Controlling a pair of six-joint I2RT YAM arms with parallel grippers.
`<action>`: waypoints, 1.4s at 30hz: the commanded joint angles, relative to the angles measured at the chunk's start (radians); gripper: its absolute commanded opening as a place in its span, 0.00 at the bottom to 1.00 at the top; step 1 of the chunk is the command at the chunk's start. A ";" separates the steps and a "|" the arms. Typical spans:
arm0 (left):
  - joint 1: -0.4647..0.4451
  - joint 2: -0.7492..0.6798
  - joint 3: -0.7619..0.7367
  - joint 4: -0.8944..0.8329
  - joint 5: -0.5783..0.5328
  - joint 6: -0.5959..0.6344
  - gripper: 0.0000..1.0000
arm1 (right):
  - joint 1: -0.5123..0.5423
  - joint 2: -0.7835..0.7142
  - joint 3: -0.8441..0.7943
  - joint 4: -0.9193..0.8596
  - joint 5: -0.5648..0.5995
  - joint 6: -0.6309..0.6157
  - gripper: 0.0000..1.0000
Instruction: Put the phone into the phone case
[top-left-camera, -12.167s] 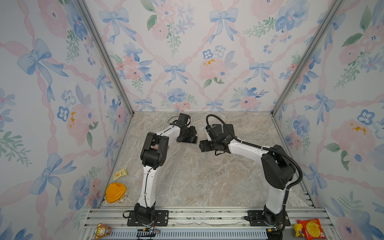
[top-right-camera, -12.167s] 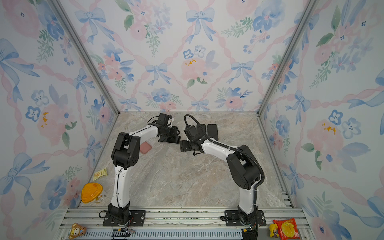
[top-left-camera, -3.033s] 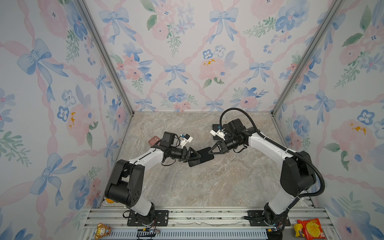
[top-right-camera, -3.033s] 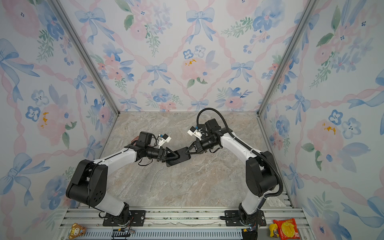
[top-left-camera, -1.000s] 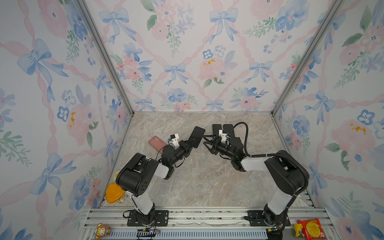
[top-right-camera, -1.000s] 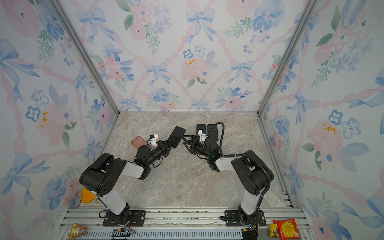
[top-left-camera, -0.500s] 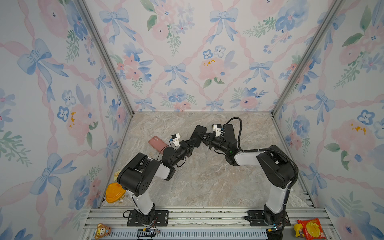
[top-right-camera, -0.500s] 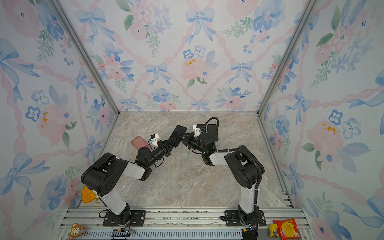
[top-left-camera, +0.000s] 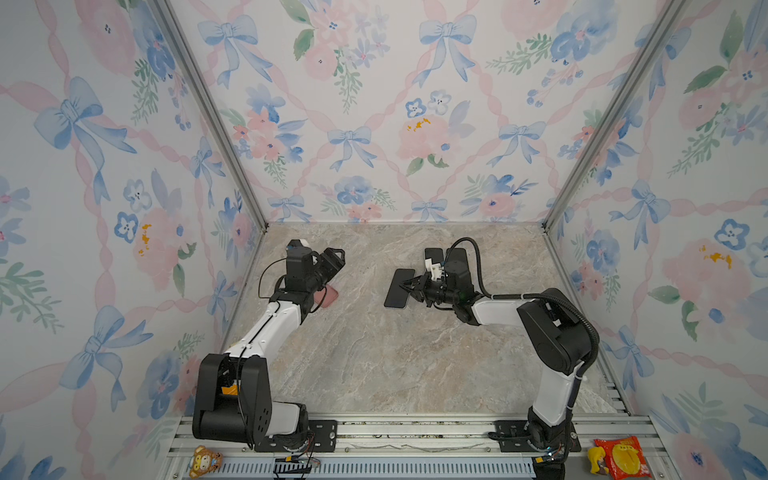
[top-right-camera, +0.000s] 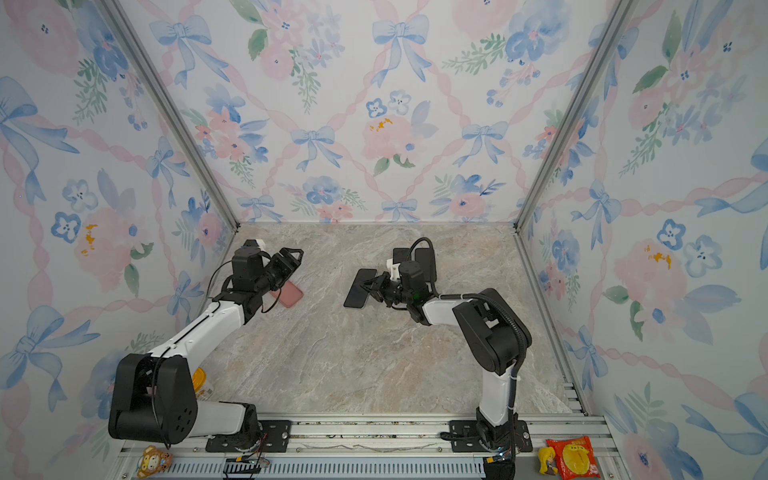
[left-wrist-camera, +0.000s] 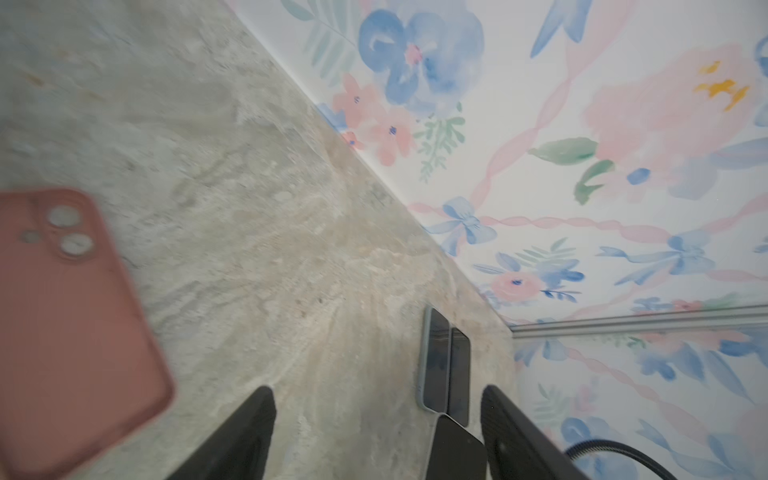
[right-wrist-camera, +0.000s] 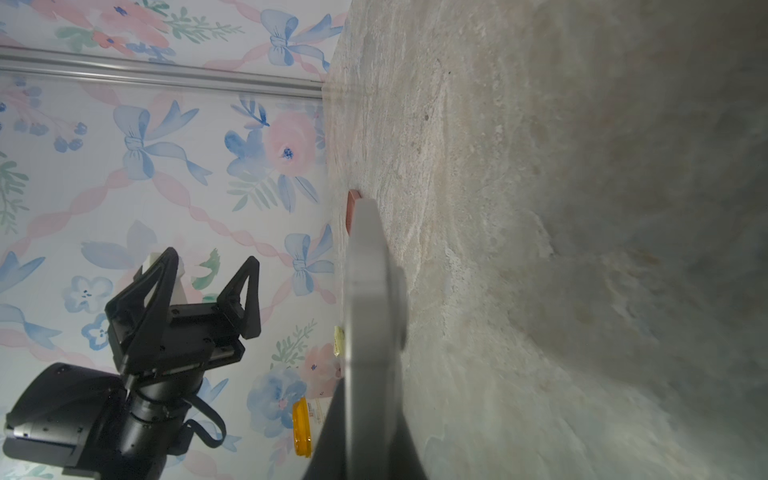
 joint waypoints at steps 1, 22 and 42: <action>0.074 0.054 0.067 -0.446 -0.170 0.212 0.81 | 0.008 -0.051 0.093 -0.132 -0.059 -0.150 0.00; 0.037 0.460 0.246 -0.551 -0.321 0.273 0.42 | 0.008 -0.040 0.085 -0.129 -0.145 -0.175 0.00; -0.276 0.208 0.064 -0.652 -0.222 0.110 0.00 | -0.018 -0.283 -0.015 -0.419 -0.180 -0.396 0.00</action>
